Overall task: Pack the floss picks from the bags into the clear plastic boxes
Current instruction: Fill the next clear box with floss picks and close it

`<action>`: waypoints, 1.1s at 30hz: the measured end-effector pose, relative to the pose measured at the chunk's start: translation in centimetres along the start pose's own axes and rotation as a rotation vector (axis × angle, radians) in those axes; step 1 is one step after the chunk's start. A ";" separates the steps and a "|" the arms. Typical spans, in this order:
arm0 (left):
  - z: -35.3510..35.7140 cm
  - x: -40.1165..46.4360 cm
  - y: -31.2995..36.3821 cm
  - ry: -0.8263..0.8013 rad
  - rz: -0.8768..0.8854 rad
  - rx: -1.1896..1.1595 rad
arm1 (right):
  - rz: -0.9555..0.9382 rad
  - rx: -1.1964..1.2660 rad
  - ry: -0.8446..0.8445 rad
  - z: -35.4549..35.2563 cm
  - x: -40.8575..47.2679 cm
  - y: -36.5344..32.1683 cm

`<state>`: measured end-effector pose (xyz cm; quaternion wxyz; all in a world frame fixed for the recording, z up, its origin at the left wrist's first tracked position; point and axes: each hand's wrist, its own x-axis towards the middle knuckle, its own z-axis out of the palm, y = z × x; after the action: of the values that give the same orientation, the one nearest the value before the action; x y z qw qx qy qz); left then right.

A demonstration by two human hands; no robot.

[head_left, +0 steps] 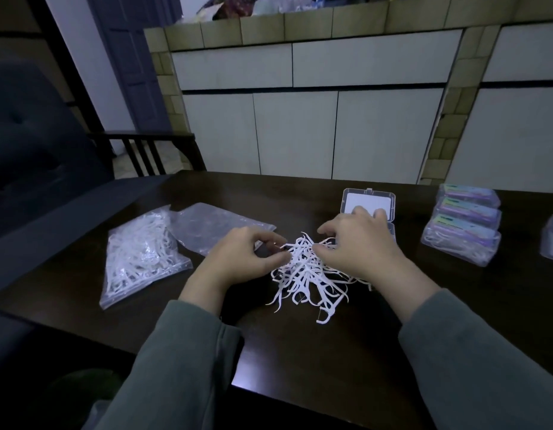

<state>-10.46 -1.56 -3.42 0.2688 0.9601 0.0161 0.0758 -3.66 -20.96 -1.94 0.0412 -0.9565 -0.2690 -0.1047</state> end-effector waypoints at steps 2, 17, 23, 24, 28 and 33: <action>-0.2 -0.2 0.4 -0.081 -0.018 0.008 | 0.050 -0.031 -0.008 -0.5 -0.3 0.3; 0.8 0.2 0.2 -0.021 0.054 0.067 | 0.107 -0.031 -0.207 -1.4 -2.1 1.4; 1.1 0.6 0.3 -0.069 0.049 0.124 | 0.133 -0.038 -0.254 -1.1 -1.9 1.5; 1.2 0.6 0.3 -0.063 0.052 0.135 | 0.134 -0.026 -0.260 -1.2 -1.8 1.6; 1.4 0.5 0.4 -0.023 0.083 0.158 | 0.140 0.009 -0.255 -1.4 -2.0 1.8; 1.4 0.5 0.9 0.028 0.100 0.203 | 0.151 0.044 -0.258 -1.7 -2.1 2.0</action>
<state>-9.77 -3.04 -4.04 0.1658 0.9808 -0.0205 0.1003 -4.65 -24.00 -0.77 0.0352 -0.9784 -0.2015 0.0283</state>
